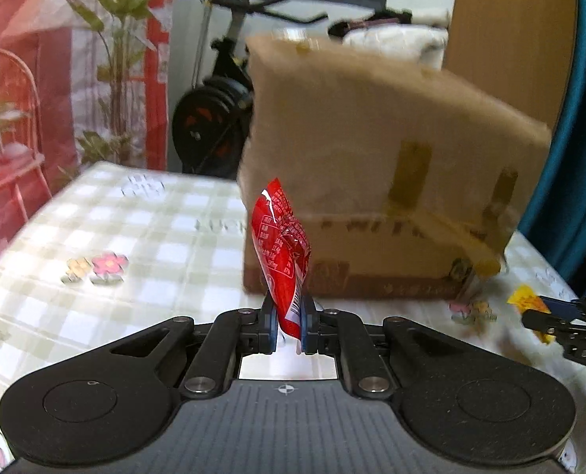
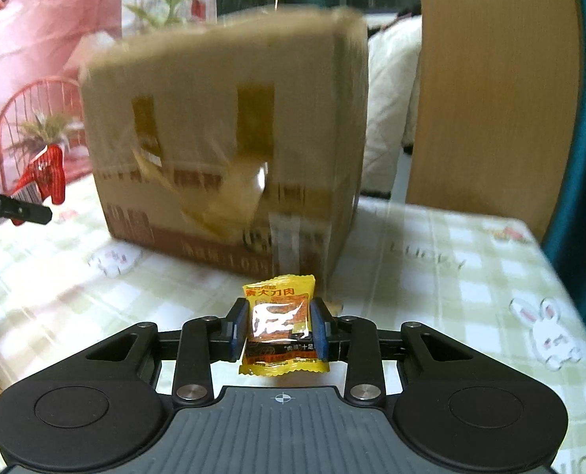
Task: Organize snacks
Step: 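Carry both packets into the box and open both grippers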
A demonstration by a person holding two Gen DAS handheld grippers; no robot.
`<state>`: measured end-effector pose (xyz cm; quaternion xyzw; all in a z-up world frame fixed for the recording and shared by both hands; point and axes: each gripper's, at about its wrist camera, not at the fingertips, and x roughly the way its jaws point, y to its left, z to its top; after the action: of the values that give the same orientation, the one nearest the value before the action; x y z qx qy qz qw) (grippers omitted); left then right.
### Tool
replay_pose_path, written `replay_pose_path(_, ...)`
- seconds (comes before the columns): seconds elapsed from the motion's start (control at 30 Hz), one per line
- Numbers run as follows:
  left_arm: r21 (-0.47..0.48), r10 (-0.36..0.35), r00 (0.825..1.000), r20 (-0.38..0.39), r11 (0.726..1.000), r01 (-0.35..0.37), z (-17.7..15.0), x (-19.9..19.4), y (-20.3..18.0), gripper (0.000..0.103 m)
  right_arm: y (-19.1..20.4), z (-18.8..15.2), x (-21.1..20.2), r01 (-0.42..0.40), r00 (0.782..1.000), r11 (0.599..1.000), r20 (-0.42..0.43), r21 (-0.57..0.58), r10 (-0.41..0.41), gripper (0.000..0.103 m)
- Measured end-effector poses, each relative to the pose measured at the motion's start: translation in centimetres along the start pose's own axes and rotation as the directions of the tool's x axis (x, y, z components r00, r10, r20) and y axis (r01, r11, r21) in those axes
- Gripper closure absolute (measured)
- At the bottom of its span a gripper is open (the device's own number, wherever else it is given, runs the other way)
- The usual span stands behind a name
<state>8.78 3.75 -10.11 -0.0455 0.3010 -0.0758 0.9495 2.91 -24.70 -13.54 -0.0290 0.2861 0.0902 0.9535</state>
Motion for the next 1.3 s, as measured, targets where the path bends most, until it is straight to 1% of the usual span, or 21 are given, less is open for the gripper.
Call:
replay_pose_path(0.13,-0.011,0.013,0.996,0.083,1.000,-0.012,1.7,-2.0,0.2,0.092,-0.1,2.8,-2.2,-0.001,0.995,1.000,0.097,-0.001,0.002,0.073)
replay_pose_path(0.3,-0.012,0.001,0.985,0.173,1.000,0.001,4.4,-3.8,0.2,0.092,-0.5,7.1,-4.4,-0.015,0.975,1.000,0.224,0.004,0.014,0.073)
replay_pose_path(0.4,0.021,-0.017,0.976,0.218,1.000,0.013,6.5,-4.2,-0.2,0.092,-0.8,10.0,-4.5,-0.028,0.964,1.000,0.264,-0.003,0.028,0.073)
replay_pose_path(0.57,0.065,-0.066,0.964,0.257,0.997,0.051,10.3,-3.3,-1.1,0.092,-0.5,15.2,-3.0,-0.039,0.954,0.999,0.296,-0.031,0.046,0.073)
replay_pose_path(0.7,0.101,-0.102,0.954,0.281,0.992,0.076,13.3,-1.4,-2.0,0.092,-0.3,18.8,0.0,-0.025,0.962,0.998,0.270,-0.062,0.041,0.073)
replay_pose_path(0.77,0.108,-0.114,0.955,0.275,0.990,0.087,14.5,-0.1,-2.2,0.092,-0.2,19.9,1.5,-0.013,0.969,0.998,0.245,-0.069,0.030,0.073)
replay_pose_path(0.87,0.116,-0.127,0.960,0.248,0.988,0.101,16.1,2.2,-2.7,0.092,0.0,21.0,4.1,0.010,0.980,0.998,0.199,-0.070,0.004,0.073)
replay_pose_path(0.97,0.118,-0.122,0.970,0.210,0.988,0.099,16.9,4.4,-3.0,0.092,-0.1,20.9,5.9,0.023,0.987,0.999,0.157,-0.047,-0.016,0.073)
replay_pose_path(1.17,0.124,-0.105,0.986,0.130,0.988,0.089,16.2,7.1,-3.2,0.091,0.0,19.9,8.0,0.056,0.994,0.997,0.094,-0.052,-0.051,0.072)
replay_pose_path(1.2,0.127,-0.105,0.987,0.117,0.988,0.090,16.0,7.3,-3.2,0.088,0.1,19.9,8.1,0.062,0.994,0.997,0.088,-0.052,-0.057,0.071)
replay_pose_path(1.23,0.129,-0.100,0.989,0.106,0.988,0.086,15.9,7.4,-3.2,0.078,0.1,19.9,8.1,0.068,0.994,0.997,0.086,-0.049,-0.063,0.069)
replay_pose_path(1.27,0.130,-0.095,0.991,0.097,0.988,0.082,15.9,7.3,-3.2,0.073,0.1,19.8,8.0,0.074,0.994,0.996,0.088,-0.042,-0.070,0.065)
replay_pose_path(1.3,0.126,-0.090,0.991,0.095,0.989,0.078,15.9,7.2,-3.1,0.057,0.1,19.8,7.8,0.075,0.993,0.997,0.090,-0.036,-0.072,0.056)
